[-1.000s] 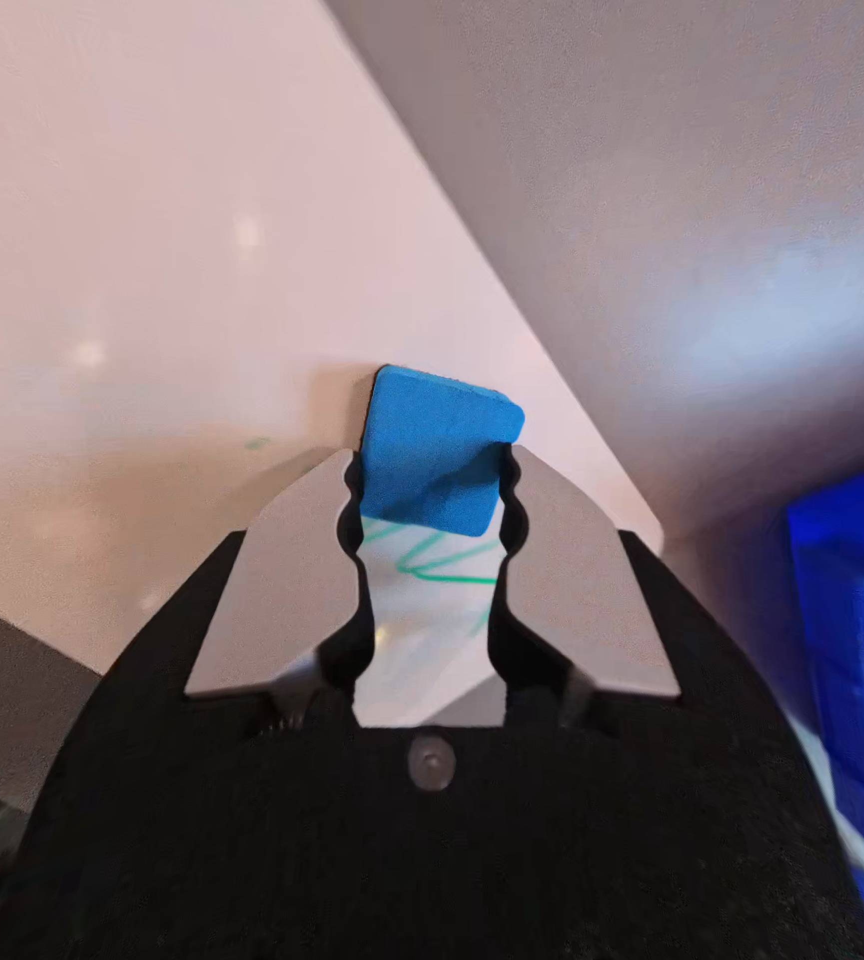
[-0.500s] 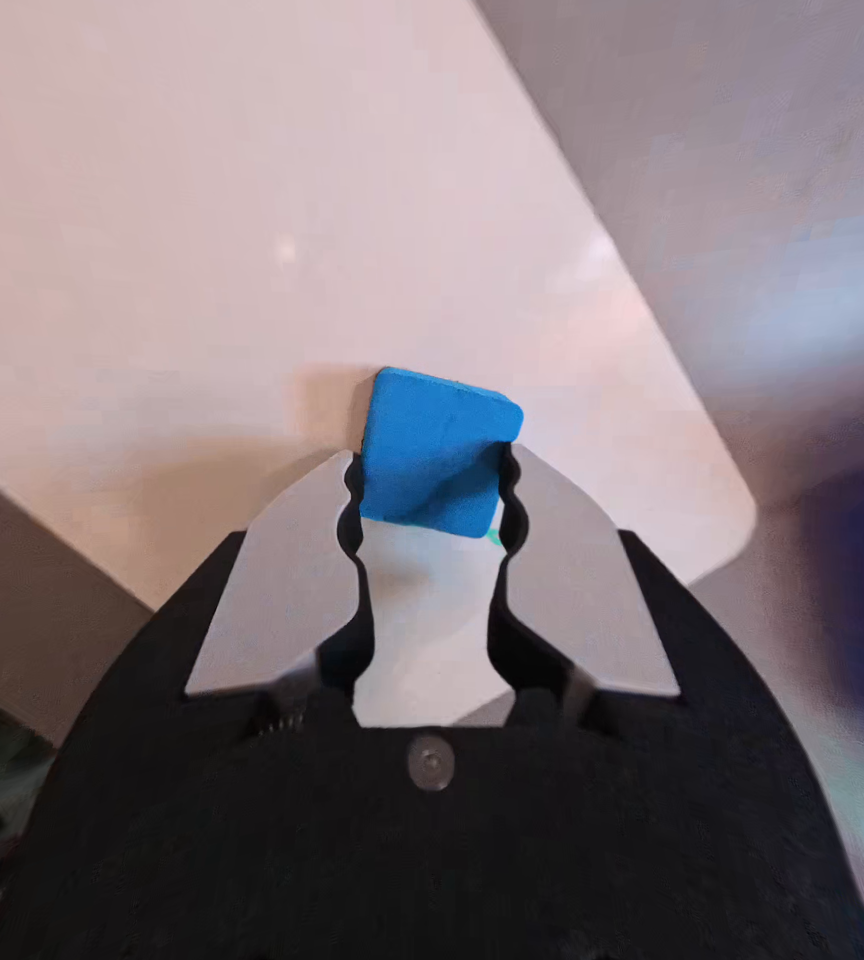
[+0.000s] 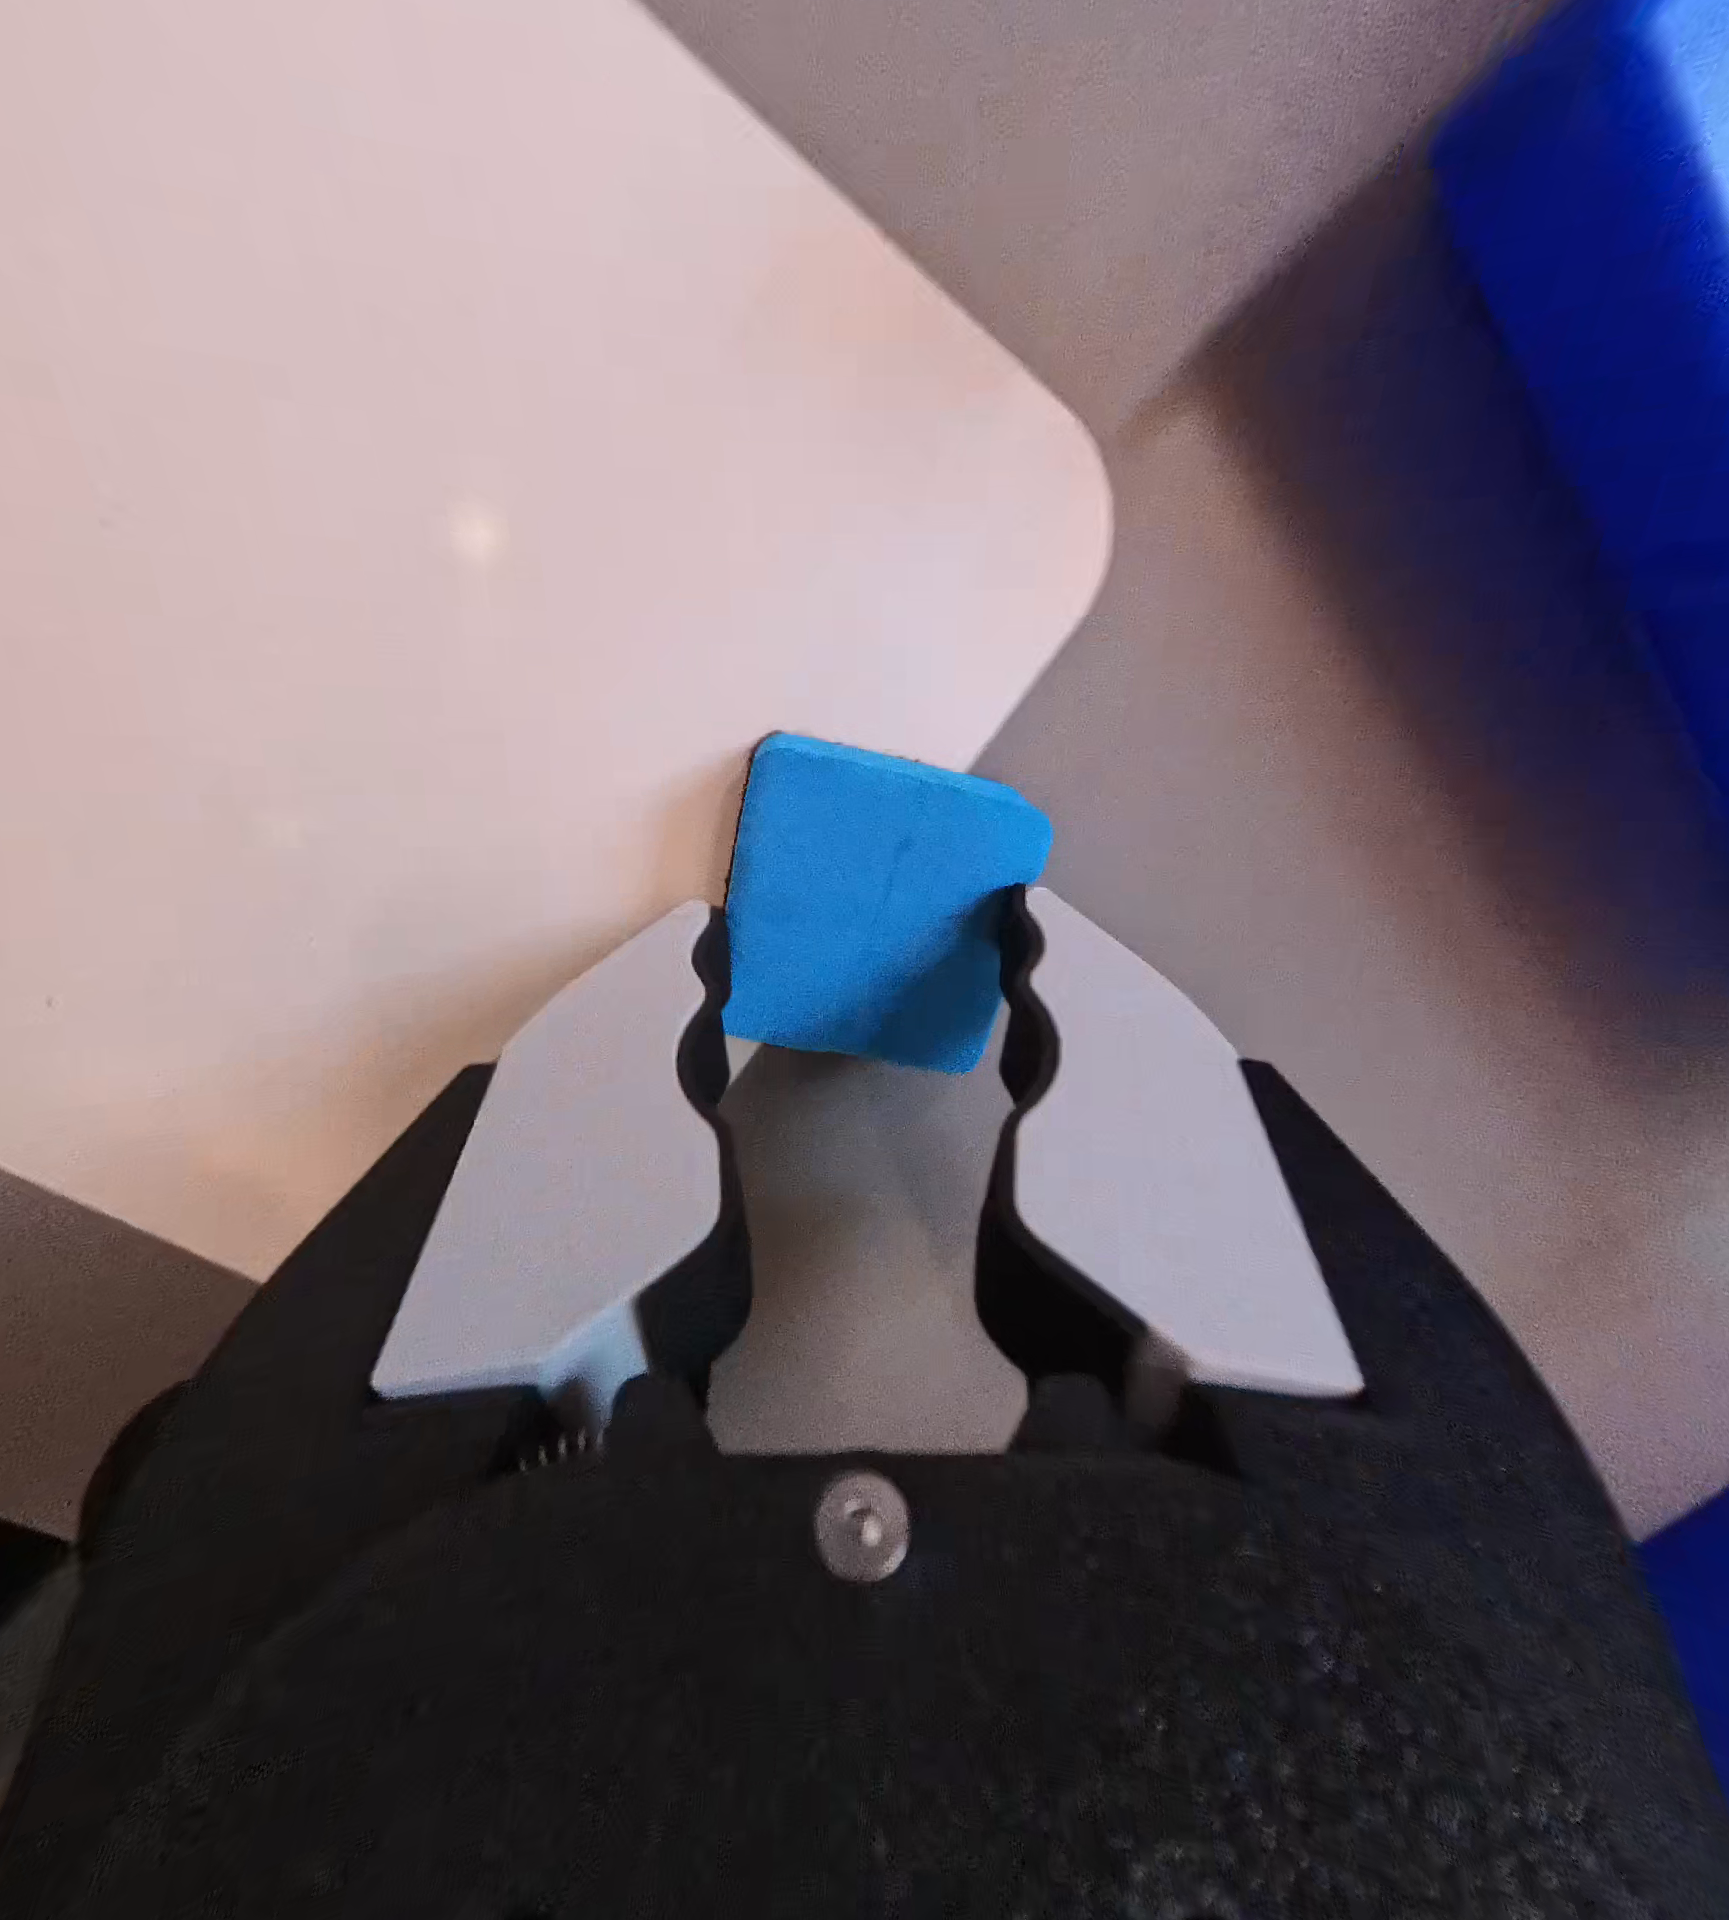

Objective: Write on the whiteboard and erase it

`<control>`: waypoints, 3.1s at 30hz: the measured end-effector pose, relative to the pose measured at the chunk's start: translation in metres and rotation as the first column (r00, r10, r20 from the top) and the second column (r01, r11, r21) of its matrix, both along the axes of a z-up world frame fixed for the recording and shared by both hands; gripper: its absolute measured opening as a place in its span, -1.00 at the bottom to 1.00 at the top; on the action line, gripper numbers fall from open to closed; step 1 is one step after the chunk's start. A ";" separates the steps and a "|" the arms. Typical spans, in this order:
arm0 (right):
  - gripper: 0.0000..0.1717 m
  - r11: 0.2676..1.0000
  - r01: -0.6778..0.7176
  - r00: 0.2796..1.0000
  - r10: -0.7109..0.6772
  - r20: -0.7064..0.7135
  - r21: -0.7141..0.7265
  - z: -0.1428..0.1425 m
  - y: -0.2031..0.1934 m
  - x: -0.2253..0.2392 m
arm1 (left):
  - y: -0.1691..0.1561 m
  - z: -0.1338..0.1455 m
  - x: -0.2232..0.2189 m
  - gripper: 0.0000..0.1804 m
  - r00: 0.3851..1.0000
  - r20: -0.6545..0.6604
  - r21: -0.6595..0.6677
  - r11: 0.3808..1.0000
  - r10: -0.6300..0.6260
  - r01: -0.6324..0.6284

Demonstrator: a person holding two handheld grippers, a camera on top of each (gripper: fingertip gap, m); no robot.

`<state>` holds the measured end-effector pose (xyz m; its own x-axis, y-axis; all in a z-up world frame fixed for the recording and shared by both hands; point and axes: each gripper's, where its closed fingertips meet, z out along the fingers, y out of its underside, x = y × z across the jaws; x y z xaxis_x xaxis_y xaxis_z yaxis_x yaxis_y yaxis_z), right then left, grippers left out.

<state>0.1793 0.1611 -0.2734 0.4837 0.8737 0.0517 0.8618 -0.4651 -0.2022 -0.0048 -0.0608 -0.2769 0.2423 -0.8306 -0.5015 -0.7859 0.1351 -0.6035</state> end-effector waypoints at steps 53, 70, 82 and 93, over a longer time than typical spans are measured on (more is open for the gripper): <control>-0.20 0.950 -0.124 0.630 0.298 -0.717 0.286 0.052 -0.096 -0.081 | 0.028 0.000 -0.457 -0.70 0.445 -0.892 -0.364 0.698 -0.072 -0.617; -0.56 0.716 -0.306 0.522 0.678 -0.518 0.628 0.116 -0.171 -0.212 | 0.075 0.104 -0.040 -0.80 0.933 -0.340 0.153 0.986 0.119 -0.071; -0.77 0.846 -0.243 0.178 0.520 -0.836 0.474 0.139 -0.184 -0.171 | 0.042 0.120 -0.021 -0.71 0.953 0.290 -0.049 0.994 -0.083 0.101; -0.41 0.764 -0.343 0.268 0.638 -0.722 0.547 0.117 -0.193 -0.183 | 0.036 0.095 -0.021 -0.79 0.985 0.163 -0.158 0.985 -0.050 0.076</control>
